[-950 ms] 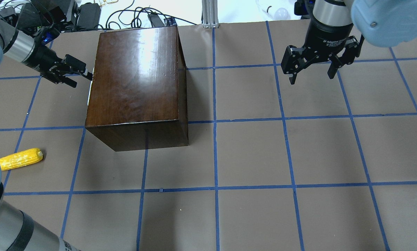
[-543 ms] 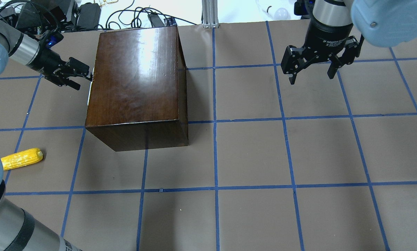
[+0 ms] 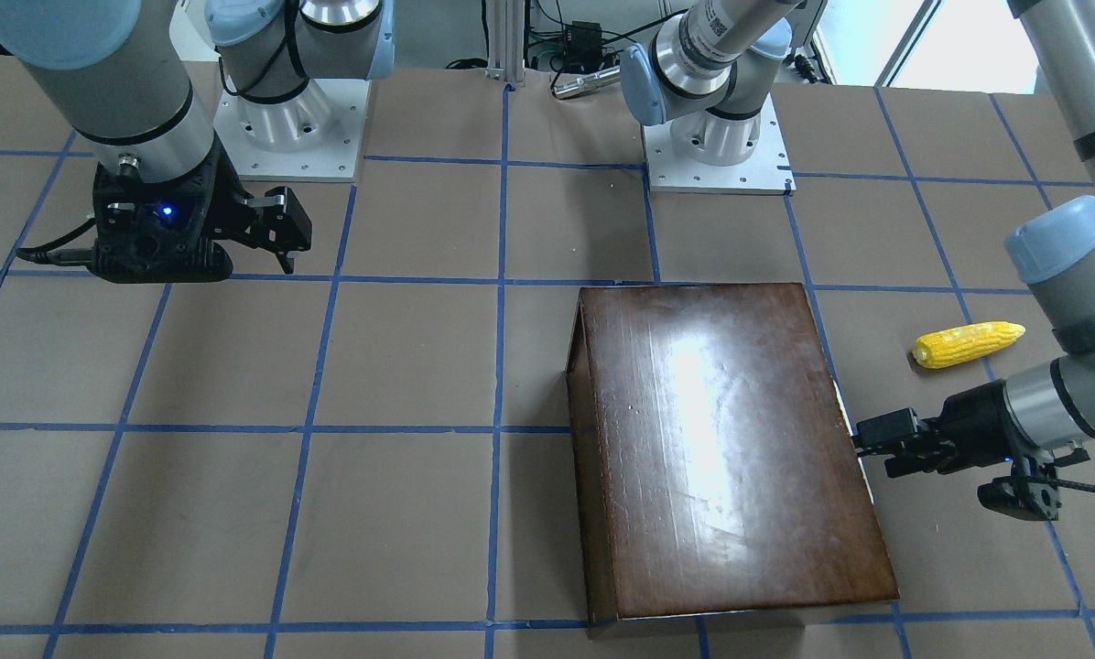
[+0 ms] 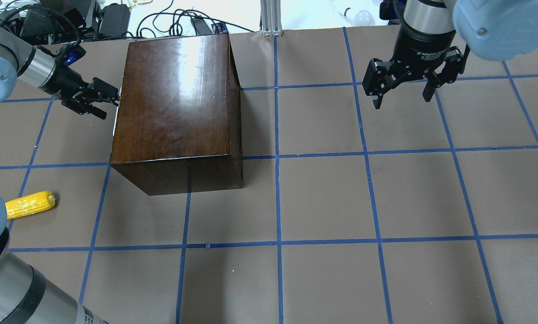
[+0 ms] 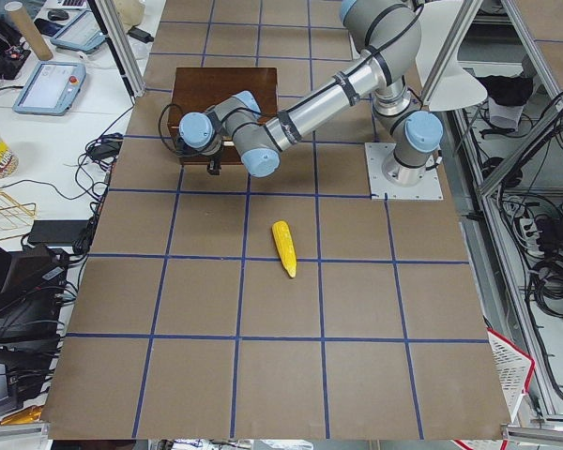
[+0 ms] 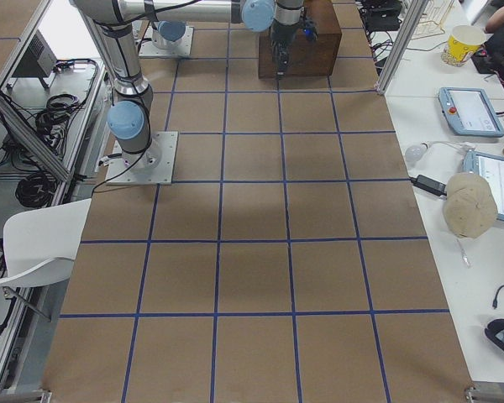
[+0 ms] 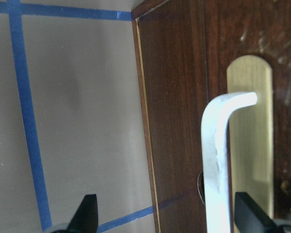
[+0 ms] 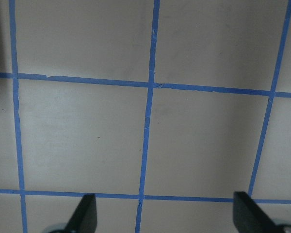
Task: Open drawer and put corn inside
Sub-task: 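Lower the left gripper onto the white drawer handle and close it, then pull the drawer handle outward with the left gripper, opening the drawer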
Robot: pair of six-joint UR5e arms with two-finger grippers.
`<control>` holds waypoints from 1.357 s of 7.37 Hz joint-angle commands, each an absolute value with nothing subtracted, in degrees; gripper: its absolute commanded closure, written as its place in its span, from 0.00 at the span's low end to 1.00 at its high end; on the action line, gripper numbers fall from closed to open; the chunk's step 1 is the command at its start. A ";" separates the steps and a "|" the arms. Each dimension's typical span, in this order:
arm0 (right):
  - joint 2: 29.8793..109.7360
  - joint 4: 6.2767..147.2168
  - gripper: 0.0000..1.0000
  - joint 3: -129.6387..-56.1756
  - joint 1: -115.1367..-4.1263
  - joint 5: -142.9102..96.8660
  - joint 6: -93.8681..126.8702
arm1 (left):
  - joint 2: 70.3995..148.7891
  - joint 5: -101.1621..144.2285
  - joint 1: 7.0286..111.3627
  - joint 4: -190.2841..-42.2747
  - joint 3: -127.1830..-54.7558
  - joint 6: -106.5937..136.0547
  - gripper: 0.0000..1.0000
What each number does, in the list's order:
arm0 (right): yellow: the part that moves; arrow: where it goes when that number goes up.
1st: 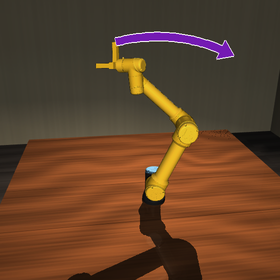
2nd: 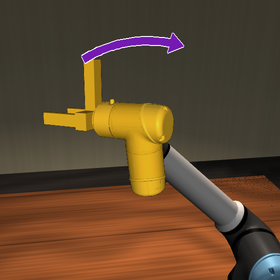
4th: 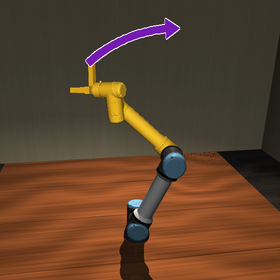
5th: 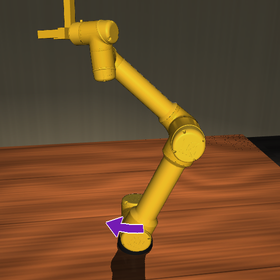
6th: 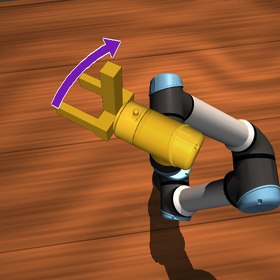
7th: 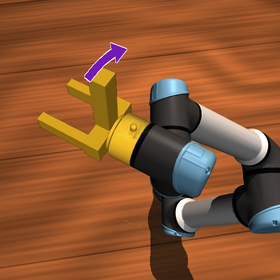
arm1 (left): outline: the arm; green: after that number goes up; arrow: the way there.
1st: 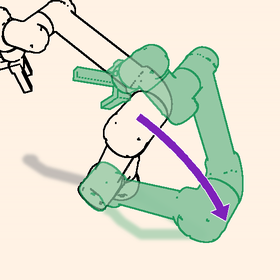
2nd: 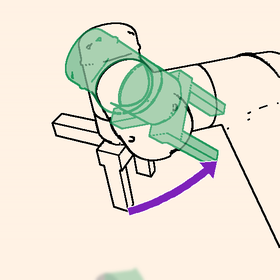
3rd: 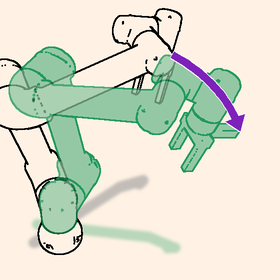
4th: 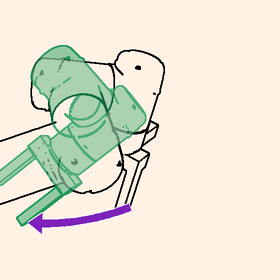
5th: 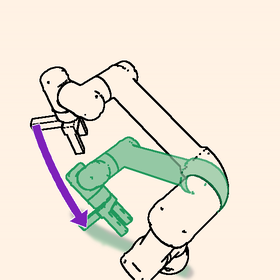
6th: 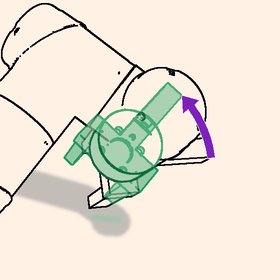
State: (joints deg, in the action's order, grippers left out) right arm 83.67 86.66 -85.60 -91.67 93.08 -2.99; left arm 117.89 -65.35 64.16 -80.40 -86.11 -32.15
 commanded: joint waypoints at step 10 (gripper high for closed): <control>83.67 86.66 0.00 -85.61 -91.67 93.08 -2.99 | 117.77 -74.53 63.72 -75.85 -86.22 -30.85 0.00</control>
